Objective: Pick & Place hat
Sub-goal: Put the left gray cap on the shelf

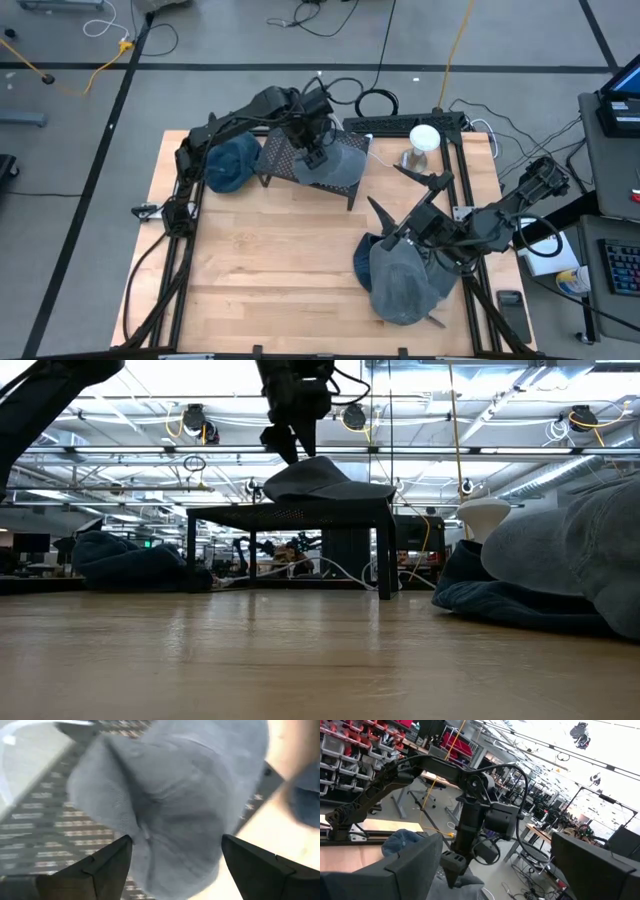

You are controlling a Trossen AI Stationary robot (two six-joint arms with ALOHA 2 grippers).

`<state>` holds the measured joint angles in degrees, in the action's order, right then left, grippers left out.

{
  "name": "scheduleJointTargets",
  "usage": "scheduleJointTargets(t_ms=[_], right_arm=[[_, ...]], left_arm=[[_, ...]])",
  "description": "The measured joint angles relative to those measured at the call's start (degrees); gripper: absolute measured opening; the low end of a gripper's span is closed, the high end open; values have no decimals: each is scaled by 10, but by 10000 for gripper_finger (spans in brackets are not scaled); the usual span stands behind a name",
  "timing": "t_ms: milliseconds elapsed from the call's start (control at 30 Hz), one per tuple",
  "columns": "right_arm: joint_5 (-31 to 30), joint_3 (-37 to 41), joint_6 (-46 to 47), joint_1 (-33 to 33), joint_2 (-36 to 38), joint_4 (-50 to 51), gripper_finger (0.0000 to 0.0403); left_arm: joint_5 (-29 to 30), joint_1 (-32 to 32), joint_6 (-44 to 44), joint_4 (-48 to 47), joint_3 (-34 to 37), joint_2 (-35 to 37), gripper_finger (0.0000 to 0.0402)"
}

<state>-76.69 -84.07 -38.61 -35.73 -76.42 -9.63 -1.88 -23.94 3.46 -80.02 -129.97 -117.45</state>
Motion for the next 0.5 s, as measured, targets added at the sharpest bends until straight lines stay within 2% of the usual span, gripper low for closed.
scheduleJointTargets(t_ms=[167, 233, 400, 500], right_arm=[[2, 0, 5, 0, 0, 17, 366], [2, 1, 6, 0, 0, 17, 366], [2, 15, 22, 0, 0, 19, 366], [2, 25, 30, 0, 0, 17, 366]], left_arm=[[129, -5, 0, 20, 0, 15, 300], [146, -6, 19, 18, 0, 26, 299], [62, -3, 82, -18, 0, 51, 299], [9, 8, 92, -30, 0, 51, 299]])
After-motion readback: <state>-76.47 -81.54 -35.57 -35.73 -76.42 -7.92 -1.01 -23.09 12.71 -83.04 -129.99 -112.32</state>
